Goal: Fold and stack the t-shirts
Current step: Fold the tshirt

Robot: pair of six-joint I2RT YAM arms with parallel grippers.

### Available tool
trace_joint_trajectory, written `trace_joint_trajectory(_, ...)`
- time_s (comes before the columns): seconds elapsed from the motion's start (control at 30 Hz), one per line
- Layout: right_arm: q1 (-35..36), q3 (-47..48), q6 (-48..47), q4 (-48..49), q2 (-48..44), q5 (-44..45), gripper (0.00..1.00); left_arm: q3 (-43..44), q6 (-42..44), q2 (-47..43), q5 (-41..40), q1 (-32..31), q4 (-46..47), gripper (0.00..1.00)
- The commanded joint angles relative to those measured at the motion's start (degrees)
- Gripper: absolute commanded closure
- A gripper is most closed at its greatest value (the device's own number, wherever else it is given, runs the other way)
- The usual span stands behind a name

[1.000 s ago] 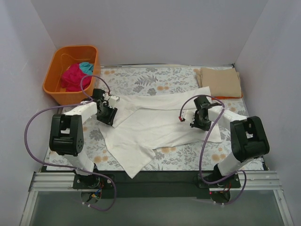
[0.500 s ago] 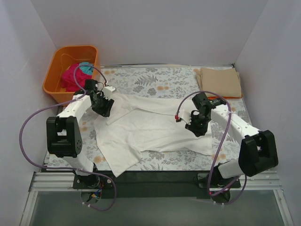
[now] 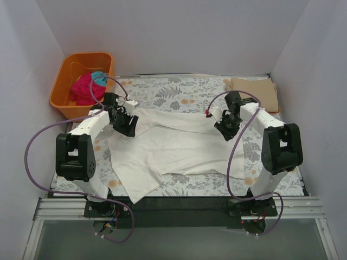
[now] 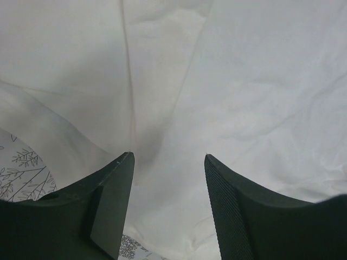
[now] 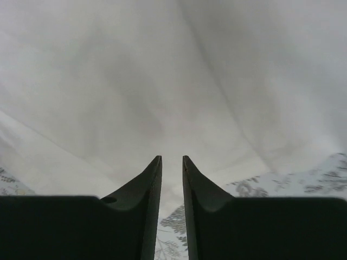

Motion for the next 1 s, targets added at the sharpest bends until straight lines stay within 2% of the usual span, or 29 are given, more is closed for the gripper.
trace_joint_trajectory(0.0,-1.9,7.9,1.7,1.9,0.6,0.3,0.74,3.4,-1.8,-0.5,1.2,0.0,0.4,0.48)
trace_joint_trajectory(0.07,-3.0,11.0,2.3,1.8,1.7,0.9,0.68,5.0,-1.9,0.8,1.2,0.0,0.2,0.46)
trace_joint_trajectory(0.1,-3.4,11.9,2.4,2.0,2.8,1.3,0.66,5.6,-2.2,1.4,1.4,0.0,0.1,0.42)
trace_joint_trajectory(0.17,-3.9,13.5,2.8,1.9,4.4,2.4,0.65,6.8,-2.6,2.7,1.7,0.0,-0.1,0.41)
trace_joint_trajectory(0.5,-4.4,15.6,4.6,4.3,14.4,5.5,0.66,9.9,-5.7,7.8,0.6,-1.1,3.0,0.43)
trace_joint_trajectory(0.97,-6.1,17.0,4.4,4.0,15.3,7.3,0.68,22.1,-11.3,21.2,1.9,-3.9,6.4,0.46)
